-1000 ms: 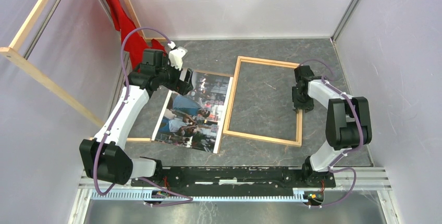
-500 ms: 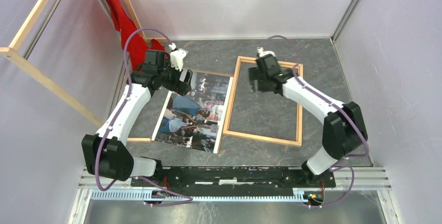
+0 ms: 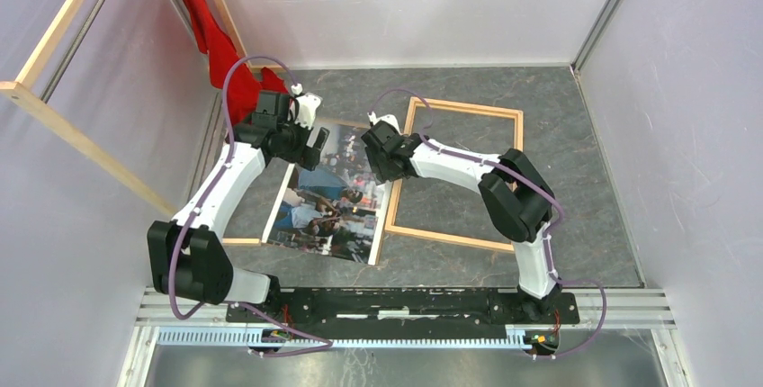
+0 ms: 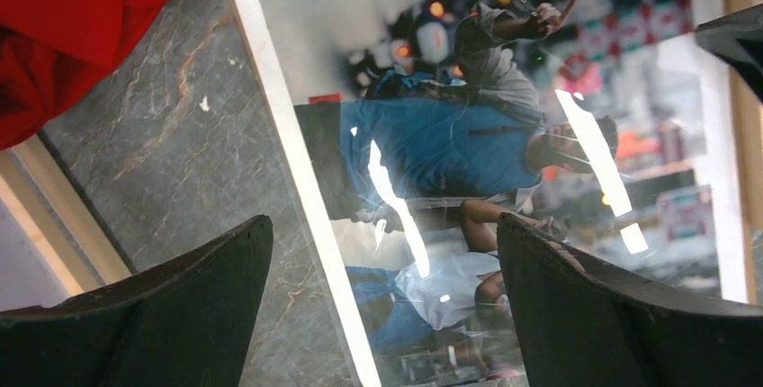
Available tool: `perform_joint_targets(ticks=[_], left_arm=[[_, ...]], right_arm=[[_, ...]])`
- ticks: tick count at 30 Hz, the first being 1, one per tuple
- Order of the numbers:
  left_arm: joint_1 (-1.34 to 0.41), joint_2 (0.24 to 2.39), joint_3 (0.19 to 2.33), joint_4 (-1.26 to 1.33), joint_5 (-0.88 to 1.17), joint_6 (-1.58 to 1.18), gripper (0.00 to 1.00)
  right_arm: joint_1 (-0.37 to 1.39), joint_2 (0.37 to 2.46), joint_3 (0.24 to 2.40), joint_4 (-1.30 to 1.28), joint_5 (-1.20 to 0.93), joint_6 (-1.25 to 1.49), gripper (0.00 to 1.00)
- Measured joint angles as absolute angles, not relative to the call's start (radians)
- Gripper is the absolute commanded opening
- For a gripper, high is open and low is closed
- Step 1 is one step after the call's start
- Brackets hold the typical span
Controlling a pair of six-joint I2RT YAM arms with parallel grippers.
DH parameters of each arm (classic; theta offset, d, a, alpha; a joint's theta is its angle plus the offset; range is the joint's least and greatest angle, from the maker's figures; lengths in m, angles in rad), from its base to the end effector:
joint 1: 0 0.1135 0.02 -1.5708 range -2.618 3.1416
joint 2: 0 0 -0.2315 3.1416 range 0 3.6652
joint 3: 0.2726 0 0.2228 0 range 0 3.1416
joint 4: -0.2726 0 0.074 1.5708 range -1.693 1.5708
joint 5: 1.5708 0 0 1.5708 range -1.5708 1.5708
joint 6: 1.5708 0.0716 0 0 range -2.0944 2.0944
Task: Put the photo into the frame
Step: Move the photo frame to the center of the board.
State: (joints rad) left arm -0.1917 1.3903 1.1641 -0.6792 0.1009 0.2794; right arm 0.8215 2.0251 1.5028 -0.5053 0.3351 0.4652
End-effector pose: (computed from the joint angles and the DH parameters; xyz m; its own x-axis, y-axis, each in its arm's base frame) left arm 0.2840 -0.0625 0.2373 -0.6732 0.4102 -0.6153 0.4539 0.8861 0.0941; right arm 0.2970 0.2846 0.1452 -0.7794 -0.2158 -0.5882 -0.2529 0.9673 -0.0197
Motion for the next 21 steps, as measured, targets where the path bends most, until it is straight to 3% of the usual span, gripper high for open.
perform_joint_targets(ticks=[8,21], left_arm=[[-0.191,1.39,1.146,-0.681,0.023,0.303,1.0],[-0.113,1.39,1.103,-0.654,-0.104,0.396,1.0]], right_arm=[[0.831,2.041,1.491,-0.523,0.409,0.471,0.61],[0.827,1.938,1.259,-0.404,0.44,0.467,0.36]])
